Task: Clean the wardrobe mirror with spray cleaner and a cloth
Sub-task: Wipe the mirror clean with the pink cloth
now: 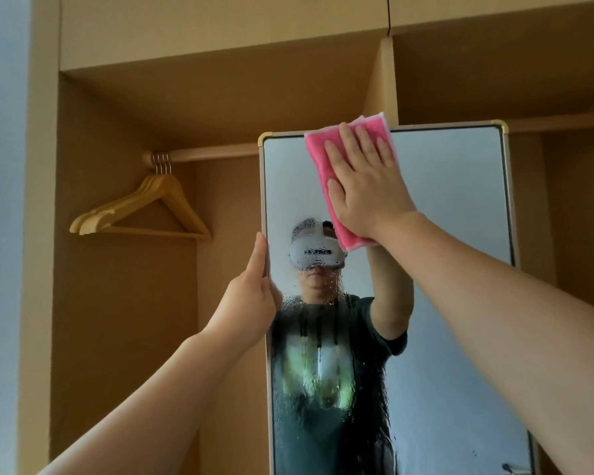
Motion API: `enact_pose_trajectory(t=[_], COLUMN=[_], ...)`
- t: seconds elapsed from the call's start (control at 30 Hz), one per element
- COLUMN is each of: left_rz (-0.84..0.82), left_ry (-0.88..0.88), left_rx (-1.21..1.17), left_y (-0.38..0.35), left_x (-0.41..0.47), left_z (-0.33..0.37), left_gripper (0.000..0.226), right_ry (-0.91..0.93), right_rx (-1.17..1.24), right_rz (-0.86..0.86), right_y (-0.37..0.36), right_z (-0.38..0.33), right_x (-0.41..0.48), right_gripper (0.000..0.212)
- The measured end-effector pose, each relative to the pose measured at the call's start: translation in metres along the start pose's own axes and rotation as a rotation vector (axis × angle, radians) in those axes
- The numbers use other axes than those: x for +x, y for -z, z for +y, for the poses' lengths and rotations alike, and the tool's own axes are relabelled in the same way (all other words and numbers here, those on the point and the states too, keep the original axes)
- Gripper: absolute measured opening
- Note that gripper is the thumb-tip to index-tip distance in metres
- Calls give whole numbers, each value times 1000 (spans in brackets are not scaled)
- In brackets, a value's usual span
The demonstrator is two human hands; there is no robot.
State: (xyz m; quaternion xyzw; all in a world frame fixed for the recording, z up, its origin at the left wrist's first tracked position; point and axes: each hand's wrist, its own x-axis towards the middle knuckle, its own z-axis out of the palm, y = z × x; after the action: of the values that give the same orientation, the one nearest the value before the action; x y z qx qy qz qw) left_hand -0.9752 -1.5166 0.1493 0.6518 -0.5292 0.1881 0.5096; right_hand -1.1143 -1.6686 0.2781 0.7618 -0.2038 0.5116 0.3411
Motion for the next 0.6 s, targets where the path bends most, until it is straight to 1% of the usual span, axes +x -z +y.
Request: enact_pose_trajectory(t=[0.23, 0.6], left_rz=[7, 28], left_ry=[-3, -21], left_rx=[4, 15], left_y=[1, 0], left_x=[0, 0], left_z=[0, -3], left_gripper=[69, 69], right_ry=[-6, 107], right_rx=[18, 45], right_rz=[21, -3], right_y=[-3, -23], right_z=[-7, -39], right_x=[-6, -64], right_gripper=[61, 61])
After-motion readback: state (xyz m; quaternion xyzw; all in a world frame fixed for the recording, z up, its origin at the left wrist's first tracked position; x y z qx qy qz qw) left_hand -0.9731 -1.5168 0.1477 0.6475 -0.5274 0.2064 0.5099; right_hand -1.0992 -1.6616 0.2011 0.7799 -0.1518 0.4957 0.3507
